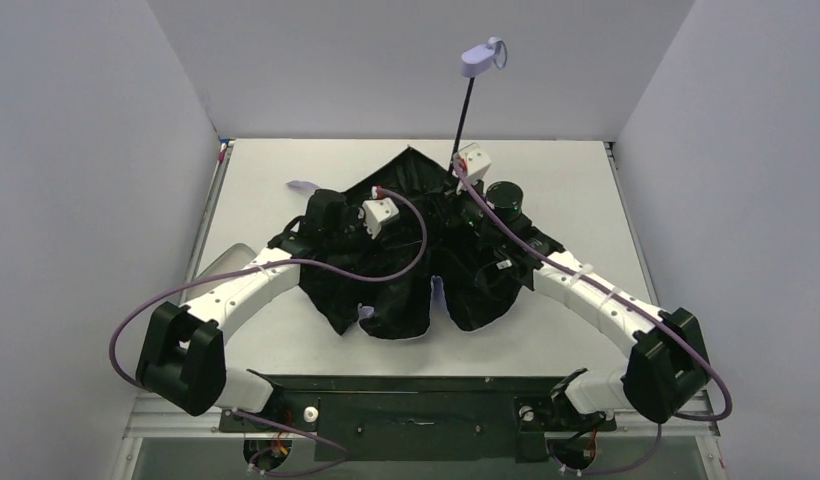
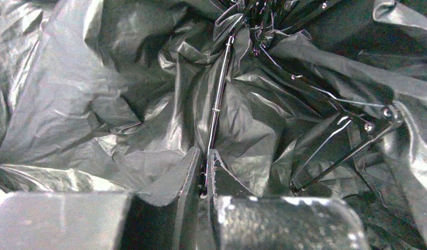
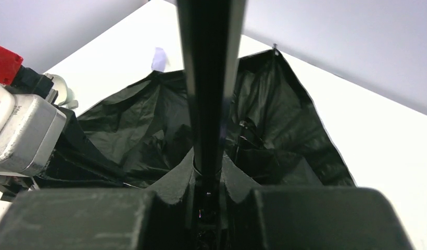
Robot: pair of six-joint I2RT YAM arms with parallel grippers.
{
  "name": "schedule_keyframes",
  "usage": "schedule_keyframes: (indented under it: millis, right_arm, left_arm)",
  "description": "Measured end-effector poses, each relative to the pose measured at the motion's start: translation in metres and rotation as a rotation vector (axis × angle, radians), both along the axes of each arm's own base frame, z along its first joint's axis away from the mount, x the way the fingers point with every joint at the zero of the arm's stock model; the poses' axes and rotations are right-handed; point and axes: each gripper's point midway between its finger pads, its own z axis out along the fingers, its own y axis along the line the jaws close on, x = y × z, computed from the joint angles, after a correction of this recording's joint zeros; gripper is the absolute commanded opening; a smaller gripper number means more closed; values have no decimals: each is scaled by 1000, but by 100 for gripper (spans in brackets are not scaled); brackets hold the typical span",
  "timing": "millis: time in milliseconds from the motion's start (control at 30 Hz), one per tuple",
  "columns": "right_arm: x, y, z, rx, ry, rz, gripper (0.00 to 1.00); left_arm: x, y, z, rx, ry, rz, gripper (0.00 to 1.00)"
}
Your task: Open the umbrella
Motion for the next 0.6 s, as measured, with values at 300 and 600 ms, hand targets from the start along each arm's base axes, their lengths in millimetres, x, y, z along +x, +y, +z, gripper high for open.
schedule_keyframes:
  millis: [300, 600]
  right_arm:
    - [19, 31, -50, -7, 49, 69, 16]
    - [25, 29, -51, -10, 14, 84, 64]
  left_arm:
    - [15, 35, -35, 23, 93, 92, 0]
    - [14, 45, -44, 55, 64, 44, 0]
